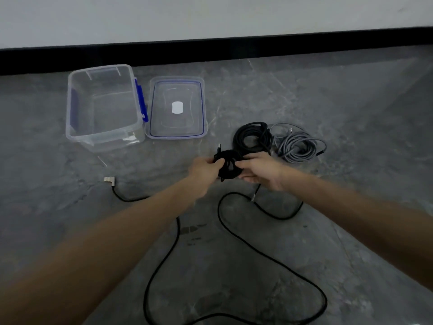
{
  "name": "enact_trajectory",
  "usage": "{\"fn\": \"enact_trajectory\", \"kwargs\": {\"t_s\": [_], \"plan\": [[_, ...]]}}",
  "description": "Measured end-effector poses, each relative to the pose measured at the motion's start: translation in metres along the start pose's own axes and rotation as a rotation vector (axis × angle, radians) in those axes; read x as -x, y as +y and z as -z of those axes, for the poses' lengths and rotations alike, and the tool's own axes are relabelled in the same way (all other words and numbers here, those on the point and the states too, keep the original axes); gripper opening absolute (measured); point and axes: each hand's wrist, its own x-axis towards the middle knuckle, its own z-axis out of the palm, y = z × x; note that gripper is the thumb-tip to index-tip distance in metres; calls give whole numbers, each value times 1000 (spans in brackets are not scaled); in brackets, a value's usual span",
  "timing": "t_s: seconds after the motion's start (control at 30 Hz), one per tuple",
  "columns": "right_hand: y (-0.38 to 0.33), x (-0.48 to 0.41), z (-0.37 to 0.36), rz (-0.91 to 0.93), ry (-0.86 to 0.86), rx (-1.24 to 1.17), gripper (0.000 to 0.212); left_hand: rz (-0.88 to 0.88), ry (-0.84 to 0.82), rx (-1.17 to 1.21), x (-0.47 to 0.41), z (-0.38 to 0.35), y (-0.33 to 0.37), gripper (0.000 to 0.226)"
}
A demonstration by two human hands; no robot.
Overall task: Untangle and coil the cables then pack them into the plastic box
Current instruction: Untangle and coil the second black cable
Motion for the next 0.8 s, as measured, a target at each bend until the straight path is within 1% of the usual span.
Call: {"fn": "enact_trajectory", "kwargs": {"t_s": [0.1,0.2,0.3,0.4,0.47,0.57,0.6,0.63,0.7,0.73,0.77,0.8], "plan": [[8,-16,-2,-13,18,107,45,-59,26,-156,-6,-1,-9,26],[8,-26,-3,2,51,123,53,-80,33,-170,-15,-3,-13,29],[6,-30,-3,28,81,158,48,-86,42,-264,-18,-2,-9,33],[6,-29,-3,53,109,213,40,-96,50,-282,-21,0,-9,37],[6,-27,-1,67,128,282,42,-90,42,-286,-20,4,-9,39],[6,-22,4,107,141,386,48,-89,-12,-286,-15,13,-12,36],[6,-20,5,120,156,413,46,-91,-23,-294,-13,16,-14,36],[5,-15,7,146,175,450,41,-88,-27,-308,-10,19,-16,36],[5,-3,8,257,218,616,21,-81,-34,-334,-3,26,-20,32],[6,3,9,325,200,758,12,-86,-54,-342,2,29,-21,26],[8,9,10,378,141,926,12,-88,-87,-357,7,32,-23,15],[13,13,11,411,55,1104,19,-96,-126,-378,13,35,-24,6]]}}
